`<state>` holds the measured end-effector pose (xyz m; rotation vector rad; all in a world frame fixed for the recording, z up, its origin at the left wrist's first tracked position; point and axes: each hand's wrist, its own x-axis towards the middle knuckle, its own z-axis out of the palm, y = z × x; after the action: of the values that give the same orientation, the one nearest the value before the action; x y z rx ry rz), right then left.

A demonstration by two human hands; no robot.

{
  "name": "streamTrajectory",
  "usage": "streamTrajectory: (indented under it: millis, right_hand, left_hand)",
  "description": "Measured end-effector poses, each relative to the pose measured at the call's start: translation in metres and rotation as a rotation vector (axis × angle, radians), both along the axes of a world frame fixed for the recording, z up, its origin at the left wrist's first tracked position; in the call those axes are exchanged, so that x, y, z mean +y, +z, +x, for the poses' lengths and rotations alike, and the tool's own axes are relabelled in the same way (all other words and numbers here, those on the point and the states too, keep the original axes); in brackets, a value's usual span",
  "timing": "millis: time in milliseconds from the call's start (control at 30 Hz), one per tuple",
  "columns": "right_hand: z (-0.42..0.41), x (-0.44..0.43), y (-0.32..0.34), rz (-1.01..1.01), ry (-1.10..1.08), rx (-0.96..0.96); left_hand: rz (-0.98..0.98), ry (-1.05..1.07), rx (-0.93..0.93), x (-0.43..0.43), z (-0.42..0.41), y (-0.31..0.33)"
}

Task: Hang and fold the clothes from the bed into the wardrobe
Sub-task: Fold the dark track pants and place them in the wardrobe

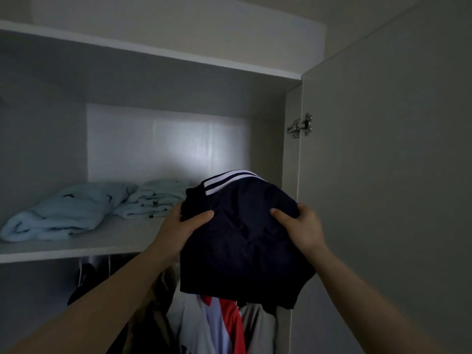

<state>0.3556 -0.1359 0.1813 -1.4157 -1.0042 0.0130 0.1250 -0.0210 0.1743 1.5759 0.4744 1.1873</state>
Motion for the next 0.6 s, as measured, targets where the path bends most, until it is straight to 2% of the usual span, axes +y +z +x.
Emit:
streamTrajectory:
  millis: [267, 600]
  right_hand:
    - [0.068, 0.121, 0.027, 0.034, 0.101, -0.022]
    - [0.11, 0.269, 0.045, 0.042, 0.083, -0.049]
  left_hand:
    - [0.034, 0.05, 0.009, 0.101, 0.054, 0.029]
    - [0.077, 0.084, 0.001, 0.251, 0.096, 0.045]
